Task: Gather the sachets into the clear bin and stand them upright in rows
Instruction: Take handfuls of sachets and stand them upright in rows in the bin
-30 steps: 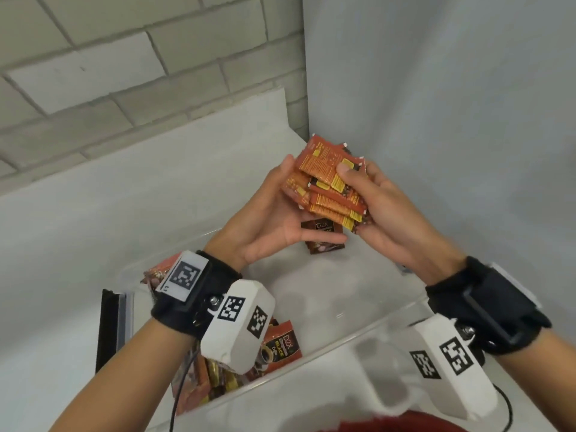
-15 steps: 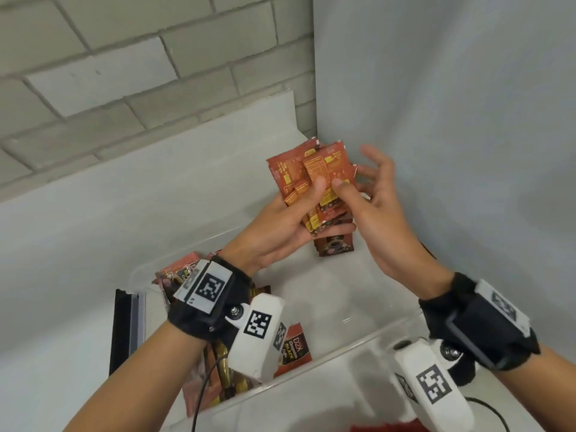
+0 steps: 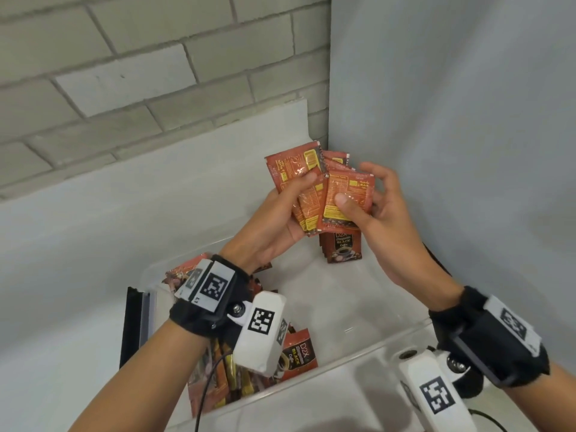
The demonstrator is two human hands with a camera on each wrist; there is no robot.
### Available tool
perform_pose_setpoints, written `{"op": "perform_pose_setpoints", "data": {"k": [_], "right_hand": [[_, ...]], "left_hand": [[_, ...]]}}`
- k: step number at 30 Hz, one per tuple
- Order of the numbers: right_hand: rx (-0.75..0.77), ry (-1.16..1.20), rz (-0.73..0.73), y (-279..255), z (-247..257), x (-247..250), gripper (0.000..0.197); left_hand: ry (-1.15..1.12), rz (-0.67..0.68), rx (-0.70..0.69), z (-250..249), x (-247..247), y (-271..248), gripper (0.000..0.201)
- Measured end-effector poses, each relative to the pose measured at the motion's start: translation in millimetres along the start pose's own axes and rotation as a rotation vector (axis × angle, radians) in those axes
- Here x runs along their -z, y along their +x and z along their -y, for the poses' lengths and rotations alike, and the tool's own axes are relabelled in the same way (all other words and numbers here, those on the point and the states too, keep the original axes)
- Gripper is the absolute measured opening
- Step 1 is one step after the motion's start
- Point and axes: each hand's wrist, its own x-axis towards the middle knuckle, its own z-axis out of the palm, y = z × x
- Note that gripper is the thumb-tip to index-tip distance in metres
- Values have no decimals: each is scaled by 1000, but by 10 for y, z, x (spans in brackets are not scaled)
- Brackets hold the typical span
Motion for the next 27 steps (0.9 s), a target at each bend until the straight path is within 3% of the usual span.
{"op": "perform_pose_setpoints", "data": {"k": [4, 8, 12, 16, 20, 23, 27], "right_hand": [[0, -35, -9, 1, -9, 9, 59], [-25, -54, 17, -5, -38, 9, 54], [-22, -89, 29, 4, -54, 2, 36], [-25, -77, 15, 2, -38, -9, 48], [-60, -99, 19, -21, -28, -17, 63], [-112, -90, 75, -32, -29, -38, 65], [-141, -142, 96, -25, -38, -40, 56]], "left_hand": [[37, -49, -18, -15, 43, 16, 25], [88, -66, -62, 17, 61, 9, 28], [96, -15, -87, 12, 20, -9, 40], [-46, 13, -39, -25, -17, -11, 47], [18, -42, -67, 47, -16, 18, 45], [31, -66, -107, 66, -21, 23, 36], [22, -116, -190, 43, 25, 39, 38]]}}
